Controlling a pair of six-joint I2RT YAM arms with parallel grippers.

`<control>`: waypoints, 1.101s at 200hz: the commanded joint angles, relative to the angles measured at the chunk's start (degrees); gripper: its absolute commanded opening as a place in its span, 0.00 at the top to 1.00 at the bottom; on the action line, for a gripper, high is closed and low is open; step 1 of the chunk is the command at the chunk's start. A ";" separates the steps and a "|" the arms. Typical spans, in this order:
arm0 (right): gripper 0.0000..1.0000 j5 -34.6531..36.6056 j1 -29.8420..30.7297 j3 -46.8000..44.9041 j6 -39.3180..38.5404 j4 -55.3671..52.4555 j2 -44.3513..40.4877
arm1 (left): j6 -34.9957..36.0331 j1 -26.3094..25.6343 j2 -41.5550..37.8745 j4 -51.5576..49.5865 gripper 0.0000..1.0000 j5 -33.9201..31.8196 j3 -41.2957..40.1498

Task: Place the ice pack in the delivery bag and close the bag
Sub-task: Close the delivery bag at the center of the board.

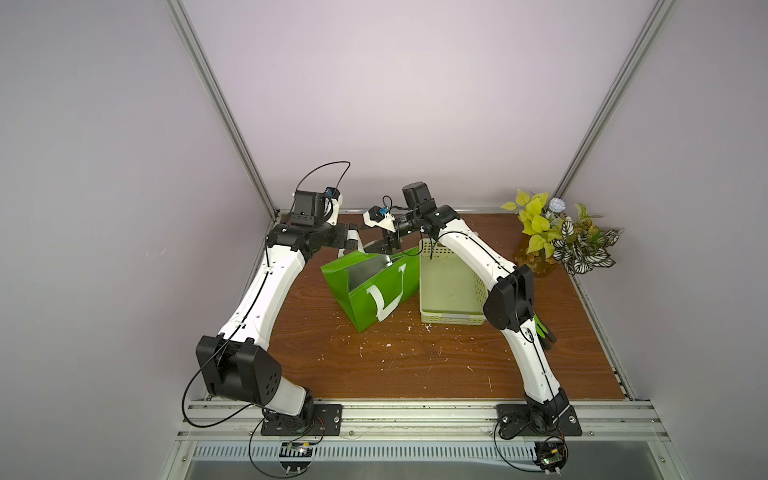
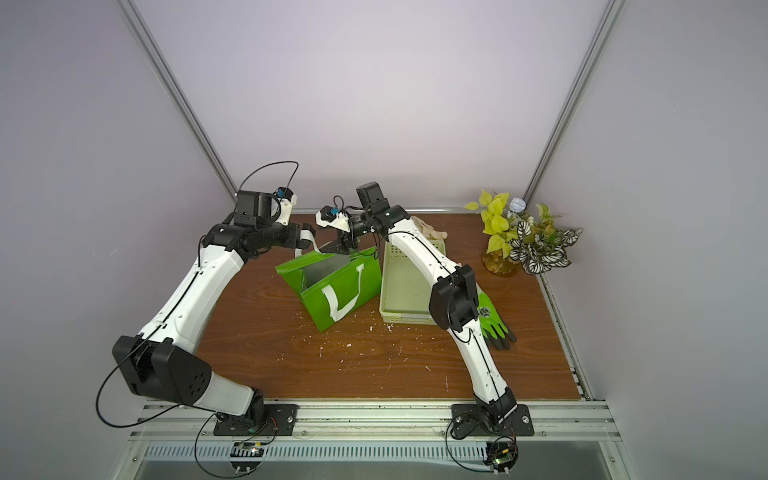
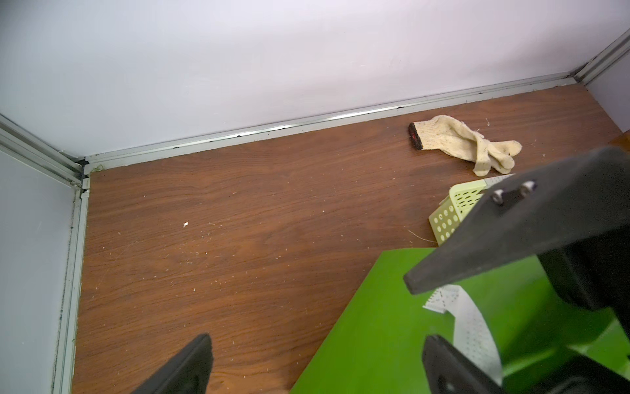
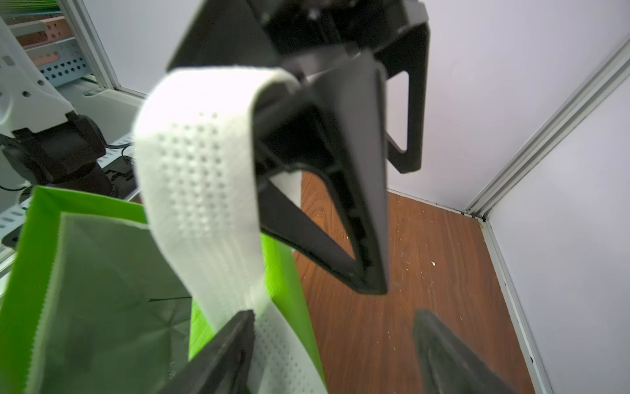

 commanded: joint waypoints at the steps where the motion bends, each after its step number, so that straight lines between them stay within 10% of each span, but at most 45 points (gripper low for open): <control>1: 0.21 -1.50 0.49 1.55 -1.58 -2.04 -3.36 | -0.83 -0.22 0.29 -0.25 0.02 0.06 1.00; 220: 0.27 -3.26 2.32 -5.67 11.81 6.66 -7.71 | -3.25 -0.01 -0.33 -0.25 0.02 -3.67 -0.06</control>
